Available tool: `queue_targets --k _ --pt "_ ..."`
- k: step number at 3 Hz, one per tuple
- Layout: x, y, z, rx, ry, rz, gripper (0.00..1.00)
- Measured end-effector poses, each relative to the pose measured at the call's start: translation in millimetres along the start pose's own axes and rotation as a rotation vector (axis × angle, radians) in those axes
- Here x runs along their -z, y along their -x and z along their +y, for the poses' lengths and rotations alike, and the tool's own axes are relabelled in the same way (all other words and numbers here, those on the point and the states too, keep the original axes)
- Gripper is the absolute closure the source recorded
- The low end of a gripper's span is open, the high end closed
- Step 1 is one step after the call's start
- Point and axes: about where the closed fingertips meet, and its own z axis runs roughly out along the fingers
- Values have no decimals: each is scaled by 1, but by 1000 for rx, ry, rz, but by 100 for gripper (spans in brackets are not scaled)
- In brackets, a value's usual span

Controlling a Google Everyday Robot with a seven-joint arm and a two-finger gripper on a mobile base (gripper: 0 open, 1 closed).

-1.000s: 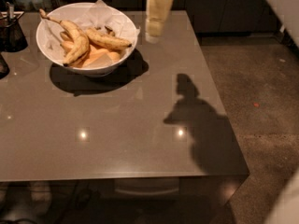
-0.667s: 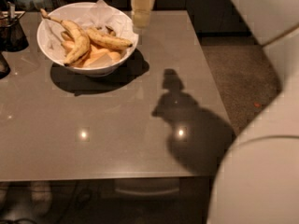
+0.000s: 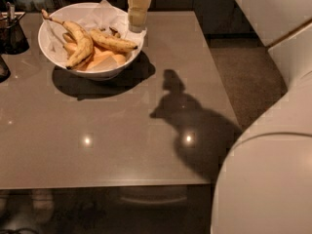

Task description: Pick banana from white bowl

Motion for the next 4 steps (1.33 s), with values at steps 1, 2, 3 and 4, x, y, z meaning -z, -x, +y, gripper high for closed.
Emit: queue_targets --k 1,2,3,4 --pt "-10 15 -7 -4 15 -30 0" --pt "-19 28 -14 1 37 -61 0" --pt "-28 39 -18 11 62 -84 1" --pt "-34 49 -23 21 78 -110 1"
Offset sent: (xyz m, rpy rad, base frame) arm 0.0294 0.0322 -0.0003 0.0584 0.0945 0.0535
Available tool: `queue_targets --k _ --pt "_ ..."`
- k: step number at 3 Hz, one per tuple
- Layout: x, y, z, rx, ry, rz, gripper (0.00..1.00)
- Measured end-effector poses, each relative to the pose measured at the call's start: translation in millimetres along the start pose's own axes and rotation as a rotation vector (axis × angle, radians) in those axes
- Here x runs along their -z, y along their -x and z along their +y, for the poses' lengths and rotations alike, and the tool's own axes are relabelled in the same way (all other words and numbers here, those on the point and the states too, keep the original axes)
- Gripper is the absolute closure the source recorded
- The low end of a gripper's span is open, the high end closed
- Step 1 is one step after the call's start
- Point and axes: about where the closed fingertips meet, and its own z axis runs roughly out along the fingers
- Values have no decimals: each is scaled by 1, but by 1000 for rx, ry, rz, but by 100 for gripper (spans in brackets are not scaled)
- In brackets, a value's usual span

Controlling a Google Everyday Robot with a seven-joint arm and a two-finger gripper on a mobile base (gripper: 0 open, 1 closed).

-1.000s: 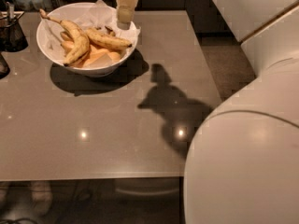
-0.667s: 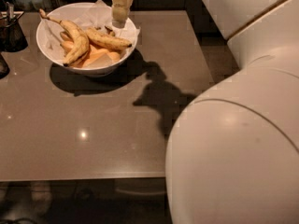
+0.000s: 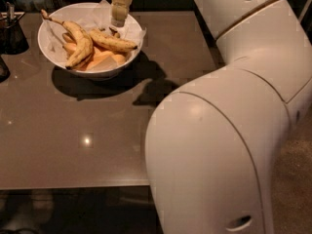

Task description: Pick banana from white bowl

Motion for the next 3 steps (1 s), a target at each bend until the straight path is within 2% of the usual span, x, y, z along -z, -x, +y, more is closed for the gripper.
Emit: queue_targets --k 1,2,3 --pt "-7 8 -3 8 12 -19 5" --pt "-15 12 -5 5 28 -36 13" --pt "-28 15 -5 -8 55 -52 11"
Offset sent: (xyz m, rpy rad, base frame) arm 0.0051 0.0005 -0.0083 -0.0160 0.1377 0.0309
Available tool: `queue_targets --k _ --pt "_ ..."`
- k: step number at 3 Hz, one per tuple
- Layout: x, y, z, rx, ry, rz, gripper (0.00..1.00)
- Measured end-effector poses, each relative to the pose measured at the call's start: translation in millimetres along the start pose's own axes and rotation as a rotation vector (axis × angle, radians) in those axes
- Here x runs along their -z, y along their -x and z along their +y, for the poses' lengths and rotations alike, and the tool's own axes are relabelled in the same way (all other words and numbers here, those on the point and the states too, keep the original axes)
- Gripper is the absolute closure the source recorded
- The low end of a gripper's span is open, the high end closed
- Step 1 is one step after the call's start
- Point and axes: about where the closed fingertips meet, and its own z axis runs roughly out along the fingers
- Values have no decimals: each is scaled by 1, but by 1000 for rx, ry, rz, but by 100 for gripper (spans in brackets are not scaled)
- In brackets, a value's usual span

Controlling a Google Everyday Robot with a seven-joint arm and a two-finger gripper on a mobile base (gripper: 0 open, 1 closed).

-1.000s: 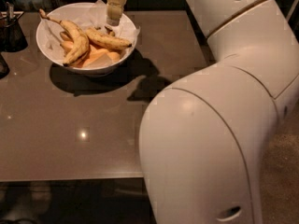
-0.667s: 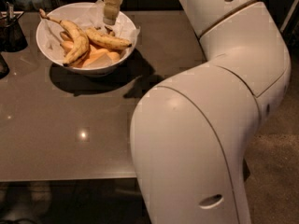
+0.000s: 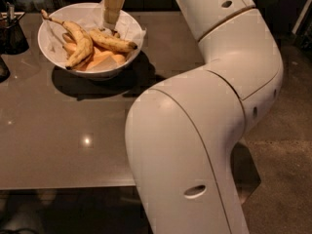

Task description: Pick banana from white bowl

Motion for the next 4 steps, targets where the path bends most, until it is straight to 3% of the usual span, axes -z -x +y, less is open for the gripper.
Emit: queue_targets --k 4 --pt "-49 -10 9 -75 113 -26 10"
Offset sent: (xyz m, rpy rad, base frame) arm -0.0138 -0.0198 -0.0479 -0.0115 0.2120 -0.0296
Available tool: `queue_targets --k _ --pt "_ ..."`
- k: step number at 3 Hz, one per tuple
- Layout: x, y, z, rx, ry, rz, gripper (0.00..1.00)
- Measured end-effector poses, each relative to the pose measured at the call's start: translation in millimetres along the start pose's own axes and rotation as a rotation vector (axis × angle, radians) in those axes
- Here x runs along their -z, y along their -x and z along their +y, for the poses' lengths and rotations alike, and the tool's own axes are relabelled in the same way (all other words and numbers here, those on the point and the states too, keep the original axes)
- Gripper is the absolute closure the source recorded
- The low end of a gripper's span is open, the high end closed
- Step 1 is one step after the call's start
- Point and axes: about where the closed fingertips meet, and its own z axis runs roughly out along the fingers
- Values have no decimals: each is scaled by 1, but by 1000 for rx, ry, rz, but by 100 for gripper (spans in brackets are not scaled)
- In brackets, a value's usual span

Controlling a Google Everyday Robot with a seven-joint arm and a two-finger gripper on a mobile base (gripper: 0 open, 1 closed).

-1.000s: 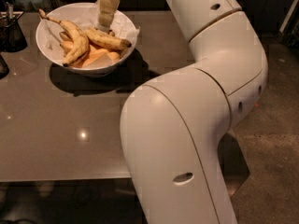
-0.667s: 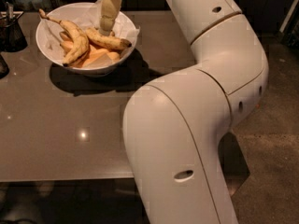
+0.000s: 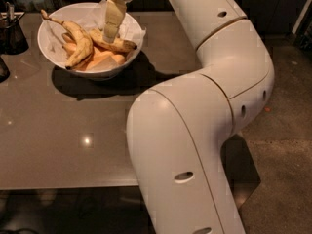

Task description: Pick banana from white bowl

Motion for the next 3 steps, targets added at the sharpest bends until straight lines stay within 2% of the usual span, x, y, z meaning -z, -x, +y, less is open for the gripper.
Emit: queue_targets --k 1,2,3 --pt "-7 -1 -2 -9 11 0 15" --pt "-12 -3 -5 -18 18 -2 25" --pt "-19 -3 -6 -15 31 -7 23"
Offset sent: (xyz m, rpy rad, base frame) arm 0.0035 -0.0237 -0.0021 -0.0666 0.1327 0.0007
